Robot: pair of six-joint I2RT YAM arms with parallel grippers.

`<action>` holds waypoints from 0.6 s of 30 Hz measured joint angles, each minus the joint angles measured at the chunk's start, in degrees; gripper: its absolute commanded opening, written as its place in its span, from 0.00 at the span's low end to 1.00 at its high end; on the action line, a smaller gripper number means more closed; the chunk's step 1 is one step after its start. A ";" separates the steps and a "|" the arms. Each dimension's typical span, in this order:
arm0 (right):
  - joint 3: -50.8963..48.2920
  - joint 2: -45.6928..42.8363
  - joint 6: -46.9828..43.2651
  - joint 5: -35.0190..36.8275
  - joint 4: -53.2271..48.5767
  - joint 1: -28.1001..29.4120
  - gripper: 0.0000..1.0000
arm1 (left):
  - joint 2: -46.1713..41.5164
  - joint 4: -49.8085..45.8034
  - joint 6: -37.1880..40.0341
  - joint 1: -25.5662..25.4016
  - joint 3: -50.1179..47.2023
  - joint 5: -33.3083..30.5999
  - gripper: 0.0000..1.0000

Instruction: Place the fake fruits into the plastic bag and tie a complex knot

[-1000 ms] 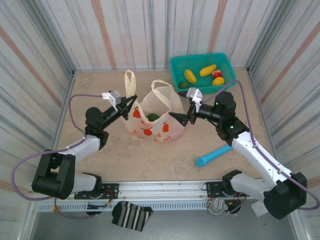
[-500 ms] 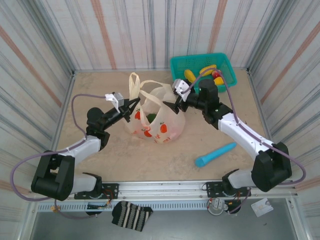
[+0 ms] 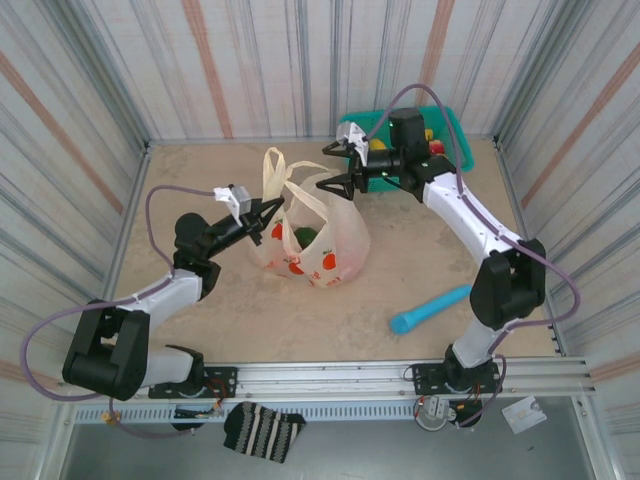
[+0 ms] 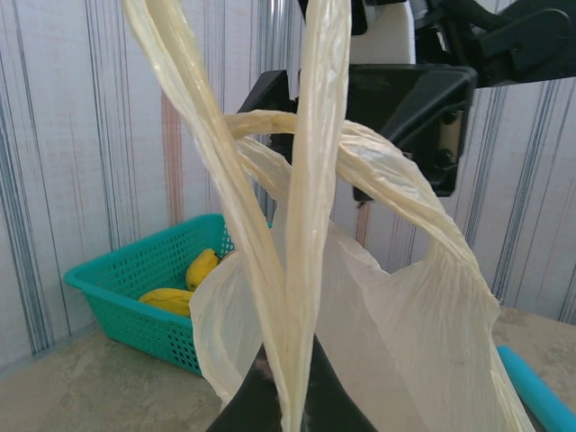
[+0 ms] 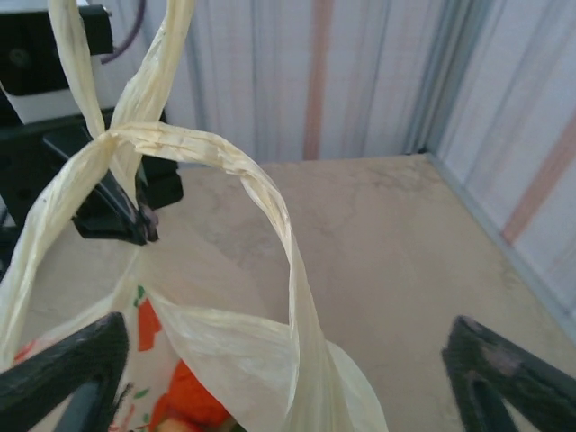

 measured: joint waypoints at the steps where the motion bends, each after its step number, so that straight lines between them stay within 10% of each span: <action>1: 0.90 0.85 0.37 -0.66 -0.66 0.02 0.79 | 0.00 -0.02 0.02 -0.02 0.00 0.00 0.00; 18: 5.84 7.56 22.16 -16.59 1.95 -3.21 0.97 | 0.52 -0.61 0.55 -0.02 0.94 0.44 0.00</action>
